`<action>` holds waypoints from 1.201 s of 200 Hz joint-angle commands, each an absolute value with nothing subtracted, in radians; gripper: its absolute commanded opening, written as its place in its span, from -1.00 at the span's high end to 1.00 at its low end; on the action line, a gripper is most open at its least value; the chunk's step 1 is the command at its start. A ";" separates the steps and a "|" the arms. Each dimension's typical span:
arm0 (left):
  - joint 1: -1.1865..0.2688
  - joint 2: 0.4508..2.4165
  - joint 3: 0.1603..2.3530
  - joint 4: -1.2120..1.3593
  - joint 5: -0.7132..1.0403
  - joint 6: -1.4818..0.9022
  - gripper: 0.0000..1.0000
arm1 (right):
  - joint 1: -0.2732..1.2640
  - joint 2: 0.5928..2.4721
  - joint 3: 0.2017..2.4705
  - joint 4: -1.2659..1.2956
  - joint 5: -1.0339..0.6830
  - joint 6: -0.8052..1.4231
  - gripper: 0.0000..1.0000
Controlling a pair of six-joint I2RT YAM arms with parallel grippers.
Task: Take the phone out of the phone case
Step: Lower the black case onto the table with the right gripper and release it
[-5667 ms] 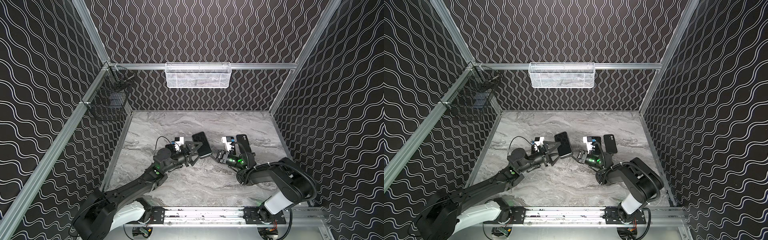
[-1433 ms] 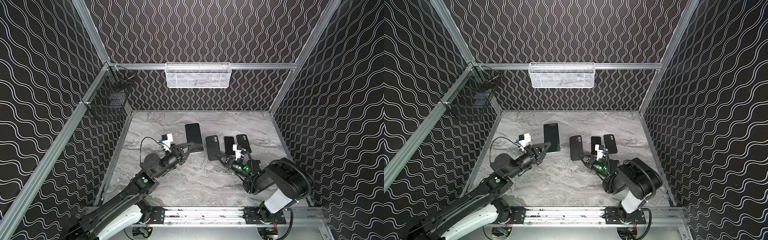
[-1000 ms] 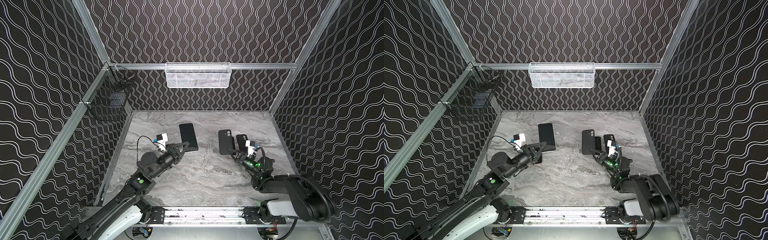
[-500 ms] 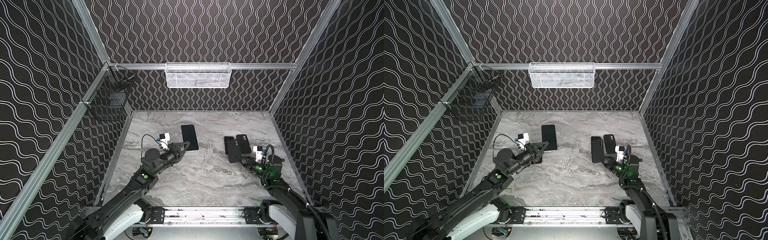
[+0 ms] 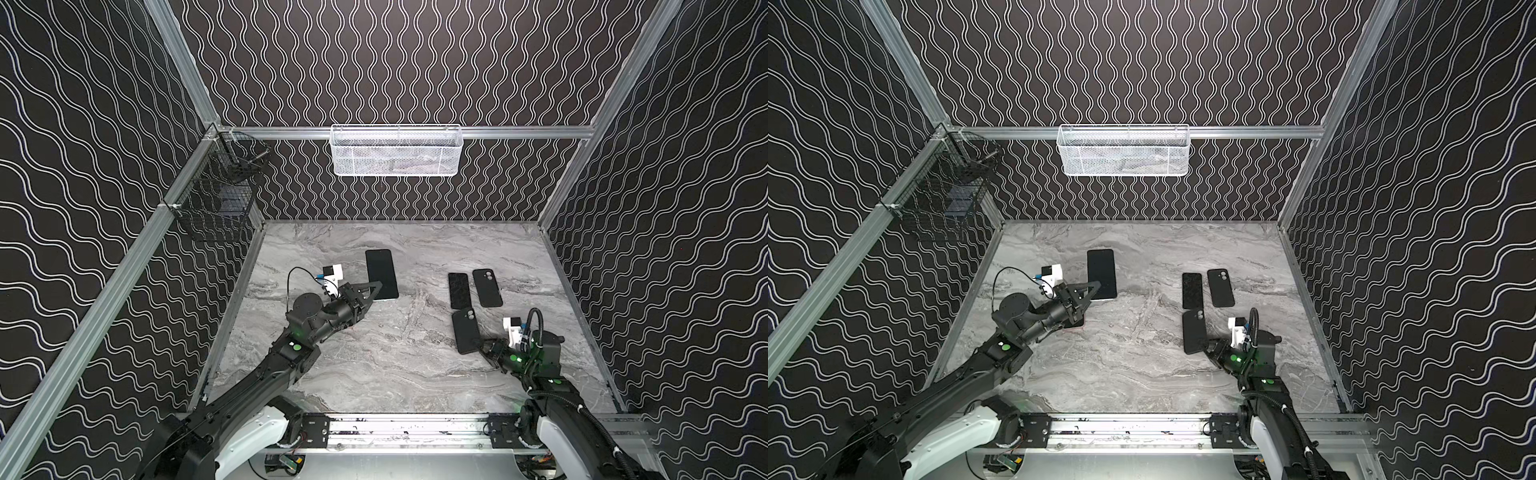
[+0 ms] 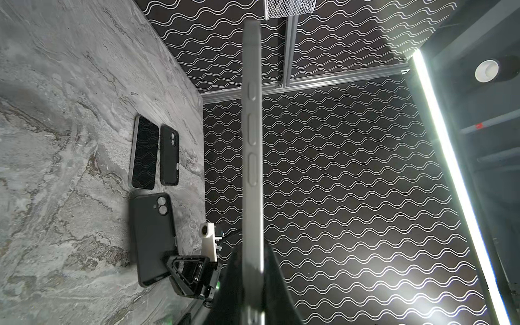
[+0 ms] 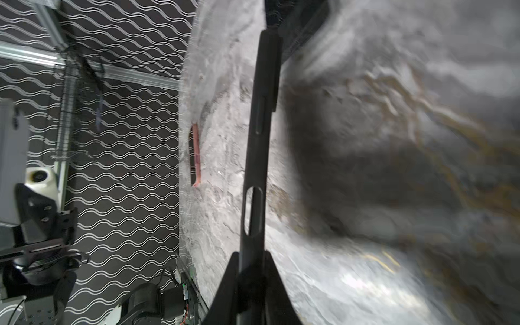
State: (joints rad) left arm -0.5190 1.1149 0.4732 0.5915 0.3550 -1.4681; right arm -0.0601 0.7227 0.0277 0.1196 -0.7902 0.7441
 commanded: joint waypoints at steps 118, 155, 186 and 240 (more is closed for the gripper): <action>-0.515 1.129 0.451 0.719 0.358 -1.484 1.00 | -0.054 0.731 -0.010 0.084 -0.702 0.758 0.14; -0.515 1.123 0.445 0.710 0.356 -1.483 1.00 | -0.015 0.723 0.007 0.044 -0.654 0.753 0.05; -0.516 1.112 0.446 0.700 0.355 -1.480 1.00 | 0.058 0.718 0.036 -0.012 -0.539 0.757 -0.03; -0.515 1.089 0.439 0.675 0.350 -1.474 1.00 | 0.191 0.743 0.092 -0.090 -0.346 0.761 -0.25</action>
State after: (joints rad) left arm -0.5171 1.0973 0.4408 0.6262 0.3542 -1.4883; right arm 0.1658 0.7380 0.0765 -0.0097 -0.4767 0.7589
